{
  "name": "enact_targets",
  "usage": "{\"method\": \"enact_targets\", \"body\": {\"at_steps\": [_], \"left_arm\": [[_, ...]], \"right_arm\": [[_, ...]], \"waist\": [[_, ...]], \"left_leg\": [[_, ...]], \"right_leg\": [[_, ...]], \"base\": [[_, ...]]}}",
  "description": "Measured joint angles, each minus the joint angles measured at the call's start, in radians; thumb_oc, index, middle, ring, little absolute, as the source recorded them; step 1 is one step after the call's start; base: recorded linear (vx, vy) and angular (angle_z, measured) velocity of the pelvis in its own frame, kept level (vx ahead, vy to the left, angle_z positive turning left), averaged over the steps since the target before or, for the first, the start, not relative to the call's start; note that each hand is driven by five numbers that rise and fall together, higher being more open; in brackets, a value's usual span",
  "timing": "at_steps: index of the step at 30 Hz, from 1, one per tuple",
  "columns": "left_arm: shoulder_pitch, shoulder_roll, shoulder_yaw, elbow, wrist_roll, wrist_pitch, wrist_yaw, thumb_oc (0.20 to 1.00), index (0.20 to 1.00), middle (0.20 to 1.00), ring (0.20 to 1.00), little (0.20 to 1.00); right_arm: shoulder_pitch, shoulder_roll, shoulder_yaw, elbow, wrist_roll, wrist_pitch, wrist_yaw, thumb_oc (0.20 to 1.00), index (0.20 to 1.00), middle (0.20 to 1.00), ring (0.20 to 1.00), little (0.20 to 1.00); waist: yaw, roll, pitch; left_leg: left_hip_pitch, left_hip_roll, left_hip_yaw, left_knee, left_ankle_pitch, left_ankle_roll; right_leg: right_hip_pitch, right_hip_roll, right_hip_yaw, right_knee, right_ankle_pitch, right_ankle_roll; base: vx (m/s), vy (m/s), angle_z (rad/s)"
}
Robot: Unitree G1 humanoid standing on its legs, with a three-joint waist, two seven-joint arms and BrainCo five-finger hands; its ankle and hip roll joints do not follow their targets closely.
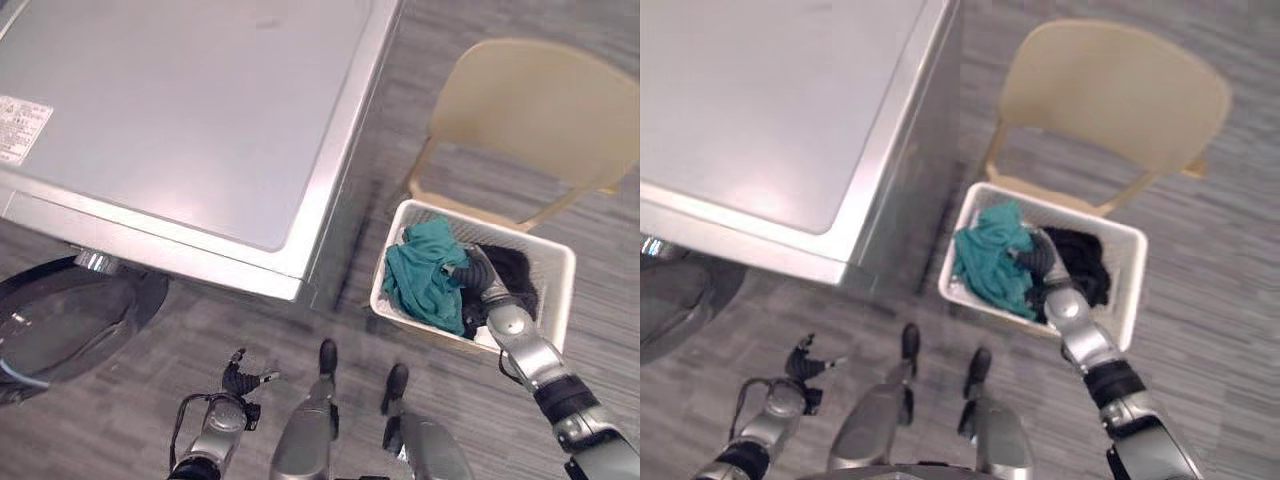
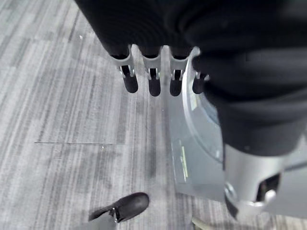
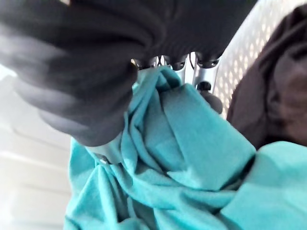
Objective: Grab the laundry basket,head to the washer,open it,put in the laundry and shut it.
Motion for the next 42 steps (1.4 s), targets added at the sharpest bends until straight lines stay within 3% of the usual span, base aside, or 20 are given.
{"method": "enact_targets", "body": {"at_steps": [3,9,13,15,16,18,19,20,21,23,25,26,27,28,31,34,35,37,39,42], "left_arm": [[0.041,-0.009,0.033,0.000,0.006,0.012,-0.011,1.000,1.000,1.000,1.000,1.000],[0.173,-0.037,0.075,-0.015,0.006,0.031,-0.018,1.000,1.000,1.000,1.000,1.000],[0.160,-0.039,0.074,-0.022,0.005,0.037,-0.023,1.000,1.000,1.000,1.000,1.000],[0.139,-0.035,0.073,-0.044,0.005,0.031,-0.023,1.000,1.000,1.000,1.000,1.000],[0.134,-0.036,0.075,-0.064,0.005,0.037,-0.022,1.000,1.000,1.000,1.000,1.000],[0.135,-0.023,0.079,-0.159,0.005,0.033,-0.020,1.000,1.000,1.000,1.000,1.000],[0.140,-0.013,0.076,-0.220,0.004,0.033,-0.018,1.000,1.000,1.000,1.000,1.000],[0.150,0.008,0.060,-0.325,0.001,0.027,-0.013,1.000,1.000,1.000,1.000,1.000],[0.150,0.012,0.059,-0.345,0.001,0.017,-0.011,1.000,1.000,1.000,1.000,1.000],[0.152,-0.021,0.035,-0.375,-0.006,0.004,-0.011,1.000,1.000,1.000,1.000,1.000],[0.157,-0.029,0.027,-0.405,-0.008,0.001,-0.012,1.000,1.000,1.000,1.000,1.000],[0.157,-0.025,0.018,-0.412,-0.011,0.005,-0.019,1.000,1.000,1.000,1.000,1.000],[0.152,-0.014,0.001,-0.426,-0.017,0.008,-0.024,1.000,1.000,1.000,1.000,1.000],[0.151,-0.003,-0.014,-0.451,-0.017,0.011,-0.030,1.000,1.000,1.000,1.000,1.000],[0.129,0.004,-0.044,-0.544,-0.011,-0.010,-0.043,1.000,1.000,1.000,1.000,1.000],[0.070,0.016,-0.096,-0.619,0.007,-0.014,-0.050,1.000,1.000,1.000,1.000,1.000],[0.015,0.009,-0.147,-0.654,0.033,-0.028,-0.049,1.000,1.000,1.000,1.000,1.000],[-0.047,-0.010,-0.196,-0.659,0.057,-0.044,-0.049,1.000,1.000,1.000,1.000,1.000],[-0.106,-0.008,-0.261,-0.674,0.079,-0.044,-0.039,1.000,1.000,1.000,1.000,1.000],[-0.137,-0.014,-0.307,-0.697,0.084,-0.044,-0.028,1.000,1.000,1.000,1.000,1.000]], "right_arm": [[0.090,0.011,-0.079,-0.083,0.044,-0.003,0.033,0.200,0.200,0.200,0.200,0.200],[0.203,0.014,-0.095,-0.208,0.128,-0.010,0.085,0.200,0.200,0.200,0.200,0.200],[0.227,0.017,-0.115,-0.237,0.191,-0.032,0.097,0.200,0.200,0.200,0.200,0.200],[0.250,0.041,-0.121,-0.236,0.221,-0.033,0.105,0.200,0.200,0.200,0.200,0.200],[0.255,0.041,-0.123,-0.244,0.231,-0.036,0.113,0.200,0.200,0.200,0.200,0.200],[0.285,0.038,-0.128,-0.289,0.231,-0.040,0.119,0.200,0.200,0.200,0.200,0.200],[0.289,0.039,-0.128,-0.319,0.231,-0.041,0.123,0.200,0.200,0.200,0.200,0.200],[0.282,0.042,-0.126,-0.352,0.231,-0.055,0.132,0.200,0.200,0.200,0.200,0.200],[0.271,0.047,-0.124,-0.353,0.231,-0.062,0.134,0.200,0.200,0.200,0.200,0.200],[0.245,0.041,-0.126,-0.344,0.232,-0.068,0.129,0.200,0.200,0.200,0.200,0.200],[0.246,0.037,-0.124,-0.341,0.232,-0.068,0.127,0.200,0.200,0.200,0.200,0.200],[0.251,0.036,-0.123,-0.342,0.232,-0.069,0.125,0.200,0.200,0.200,0.200,0.200],[0.243,0.036,-0.117,-0.343,0.231,-0.068,0.117,0.200,0.200,0.200,0.200,0.200],[0.235,0.038,-0.108,-0.347,0.231,-0.068,0.113,0.200,0.200,0.200,0.200,0.200],[0.197,0.034,-0.076,-0.370,0.230,-0.069,0.106,0.200,0.200,0.200,0.200,0.200],[0.166,0.035,-0.047,-0.422,0.230,-0.070,0.100,0.200,0.200,0.200,0.200,0.200],[0.137,0.042,-0.022,-0.443,0.230,-0.074,0.100,0.200,0.200,0.200,0.200,0.200],[0.108,0.047,-0.002,-0.442,0.232,-0.081,0.102,0.200,0.200,0.200,0.200,0.200],[0.087,0.093,0.065,-0.442,0.256,-0.086,0.095,0.200,0.200,0.200,0.200,0.200],[0.046,0.130,0.153,-0.438,0.277,-0.096,0.100,0.200,0.200,0.200,0.200,0.200]], "waist": [[-0.008,-0.011,-0.031],[-0.032,0.005,-0.137],[-0.048,0.017,-0.141],[-0.053,0.016,-0.140],[-0.055,0.033,-0.131],[-0.059,0.031,-0.135],[-0.041,0.029,-0.136],[-0.003,0.025,-0.137],[0.004,0.018,-0.139],[0.027,0.106,-0.138],[0.035,0.124,-0.134],[0.045,0.115,-0.132],[0.037,0.081,-0.119],[0.033,0.062,-0.119],[0.002,0.040,-0.120],[-0.044,0.040,-0.124],[-0.069,0.059,-0.136],[-0.071,0.087,-0.149],[-0.064,0.051,-0.163],[-0.066,0.044,-0.170]], "left_leg": [[0.065,-0.001,0.026,0.000,-0.019,0.001],[0.148,0.003,0.100,-0.001,-0.056,0.008],[0.147,0.009,0.111,0.008,-0.054,0.011],[0.141,0.022,0.102,0.030,-0.058,0.017],[0.126,0.031,0.084,0.041,-0.056,0.020],[0.085,0.033,0.028,0.072,-0.037,0.021],[0.060,0.032,0.012,0.085,-0.024,0.016],[0.008,0.037,-0.008,0.103,-0.007,-0.003],[-0.007,0.035,-0.010,0.103,0.002,-0.014],[-0.063,0.085,-0.085,0.082,0.075,-0.054],[-0.081,0.124,-0.077,0.051,0.029,-0.074],[-0.095,0.133,-0.056,0.051,-0.030,-0.097],[-0.104,0.130,0.013,0.049,-0.083,-0.079],[-0.114,0.116,0.051,0.096,-0.084,-0.065],[-0.038,0.094,0.087,0.247,-0.130,-0.083],[0.054,0.096,0.119,0.274,-0.207,-0.076],[0.141,0.086,0.125,0.163,-0.196,-0.063],[0.208,0.103,0.135,0.057,-0.181,-0.036],[0.221,0.090,0.138,0.009,-0.159,-0.036],[0.221,0.067,0.138,0.011,-0.156,-0.033]], "right_leg": [[0.063,-0.001,0.024,-0.017,0.000,0.001],[0.107,-0.001,0.105,-0.024,0.003,0.009],[0.076,0.010,0.137,0.048,-0.013,0.020],[0.048,0.008,0.184,0.150,-0.063,0.034],[0.024,0.008,0.220,0.219,-0.102,0.030],[-0.016,0.018,0.293,0.425,-0.194,0.043],[-0.021,0.025,0.313,0.461,-0.225,0.046],[-0.004,0.032,0.326,0.382,-0.255,0.022],[0.020,0.026,0.321,0.306,-0.270,-0.001],[0.040,0.123,0.279,0.223,-0.216,-0.024],[0.020,0.155,0.251,0.234,-0.209,-0.065],[0.007,0.155,0.227,0.236,-0.202,-0.092],[-0.003,0.116,0.175,0.220,-0.174,-0.124],[-0.008,0.086,0.135,0.202,-0.148,-0.132],[0.009,0.047,0.078,0.136,-0.093,-0.133],[0.014,0.038,0.032,0.089,-0.062,-0.120],[0.012,0.050,0.017,0.076,-0.045,-0.106],[0.005,0.082,0.003,0.076,-0.039,-0.098],[-0.006,0.070,0.003,0.076,-0.028,-0.079],[-0.011,0.044,0.005,0.076,-0.016,-0.063]], "base": [[0.12,0.063,-0.27],[0.03,0.055,-0.38],[-0.21,-0.038,-0.15],[-0.37,-0.140,0.26],[-0.31,-0.174,0.50],[-0.30,-0.244,0.76],[-0.35,-0.330,0.58],[-0.25,-0.233,0.39],[-0.32,-0.258,0.33],[-0.34,-0.210,0.72],[-0.26,-0.063,0.79],[-0.37,-0.027,1.02],[-0.26,-0.016,1.06],[-0.33,-0.022,1.18],[-0.13,0.014,0.76],[0.03,0.090,0.55],[0.06,0.092,0.48],[0.03,0.085,0.20],[0.03,0.094,0.03],[0.00,0.053,0.03]]}}
